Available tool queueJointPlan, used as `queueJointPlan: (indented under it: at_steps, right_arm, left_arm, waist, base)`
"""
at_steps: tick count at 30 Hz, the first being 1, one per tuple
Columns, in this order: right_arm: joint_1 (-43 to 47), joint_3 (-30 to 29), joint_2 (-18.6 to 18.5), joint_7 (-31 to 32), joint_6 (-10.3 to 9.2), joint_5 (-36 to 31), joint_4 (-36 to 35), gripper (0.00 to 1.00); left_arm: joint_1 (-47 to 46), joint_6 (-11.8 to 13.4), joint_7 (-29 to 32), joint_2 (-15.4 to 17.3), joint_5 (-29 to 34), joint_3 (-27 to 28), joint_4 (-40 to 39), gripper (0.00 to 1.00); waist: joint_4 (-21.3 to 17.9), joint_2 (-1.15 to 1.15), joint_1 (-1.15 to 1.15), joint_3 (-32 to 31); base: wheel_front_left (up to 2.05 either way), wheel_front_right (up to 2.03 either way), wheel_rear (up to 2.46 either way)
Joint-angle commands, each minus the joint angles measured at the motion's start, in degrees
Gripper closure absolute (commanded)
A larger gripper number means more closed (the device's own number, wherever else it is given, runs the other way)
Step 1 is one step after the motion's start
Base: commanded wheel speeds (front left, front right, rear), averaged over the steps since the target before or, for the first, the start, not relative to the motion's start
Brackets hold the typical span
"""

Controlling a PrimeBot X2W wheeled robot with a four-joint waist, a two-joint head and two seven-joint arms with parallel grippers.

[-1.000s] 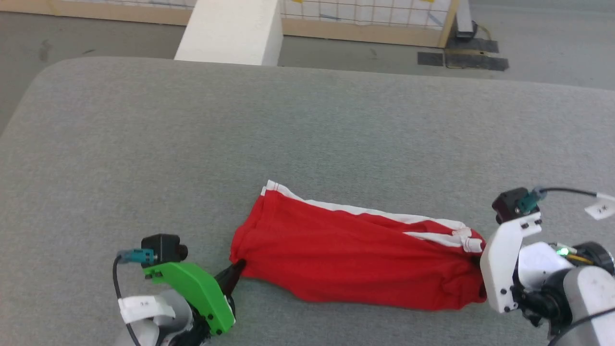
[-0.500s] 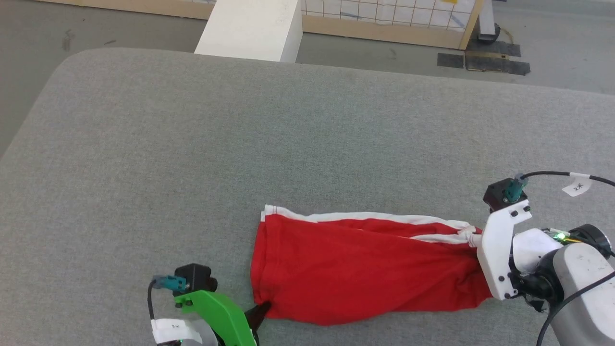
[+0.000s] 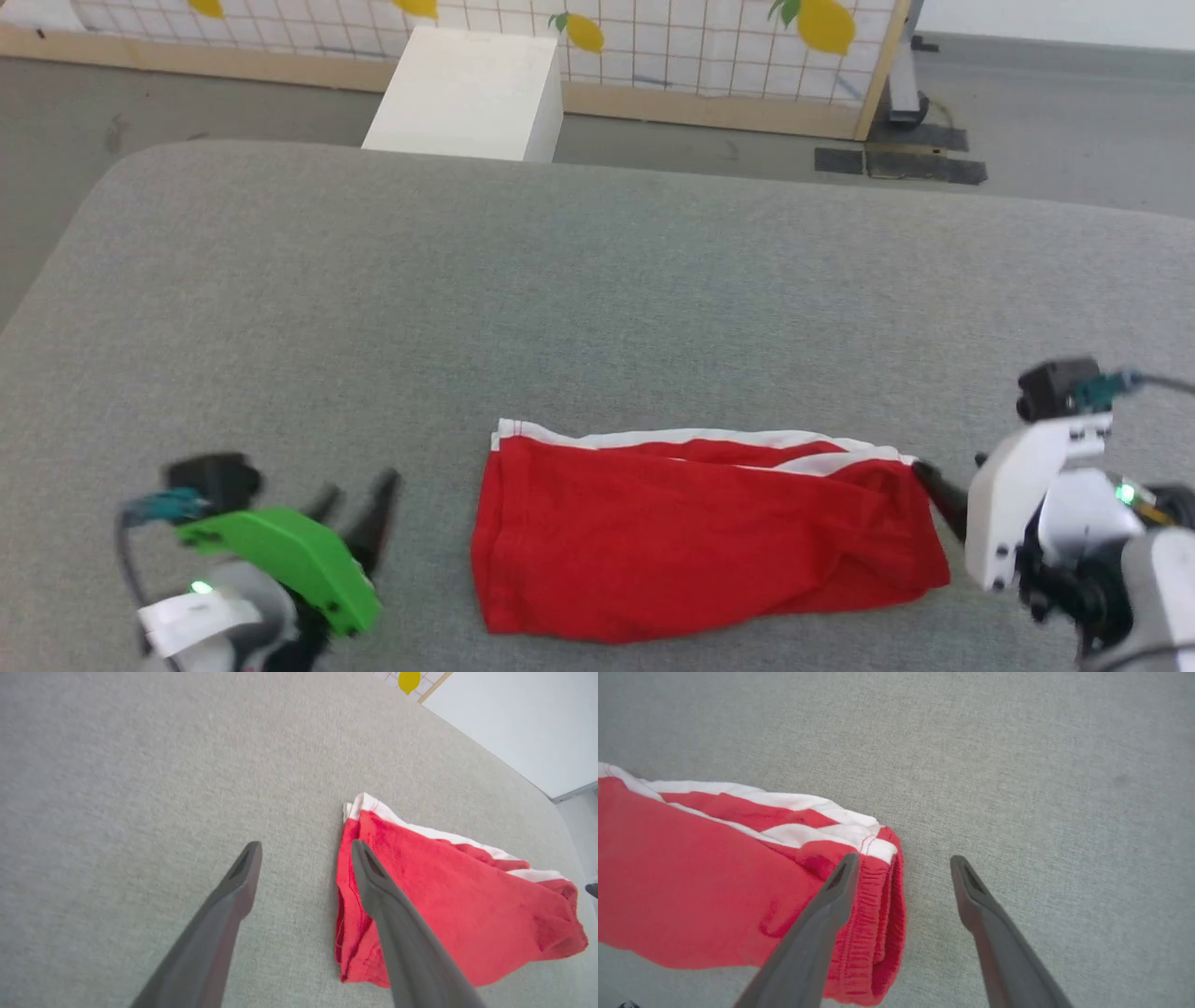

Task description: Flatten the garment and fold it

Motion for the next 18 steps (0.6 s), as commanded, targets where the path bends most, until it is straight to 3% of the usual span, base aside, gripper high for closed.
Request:
queueJointPlan:
  at_steps: [1, 5, 11, 18]
  right_arm:
    - [2.38, -1.29, 1.82, -0.68, -0.06, -1.43, -1.46, 0.00]
    - [7.80, -4.99, 7.31, -1.53, -0.06, -4.90, -5.63, 0.00]
    - [9.96, -5.38, 9.67, -1.53, -0.06, -6.80, -7.02, 0.00]
    - [5.29, -5.36, 9.97, -2.52, -0.06, -9.52, -2.88, 0.00]
  left_arm:
    - [-1.11, 0.21, -2.91, 0.74, 1.95, 1.04, -0.42, 0.00]
    - [-3.05, -2.03, -15.39, 1.87, 8.13, 2.89, 0.61, 0.00]
    - [-3.34, -5.30, -31.66, 1.73, 15.26, 2.75, 4.40, 0.00]
    - [-4.57, -7.72, -34.54, -1.97, 21.26, 5.97, 3.15, 0.00]
  waist:
    - [-0.48, 0.58, 0.00, -0.25]
    - [-1.18, 0.58, 0.00, 0.02]
    - [-1.99, 0.58, 0.00, 1.17]
    - [-1.10, 0.58, 0.00, 3.47]
  base:
    - [0.00, 0.00, 0.00]
    - [0.00, 0.00, 0.00]
    - [0.00, 0.00, 0.00]
    - [0.00, 0.00, 0.00]
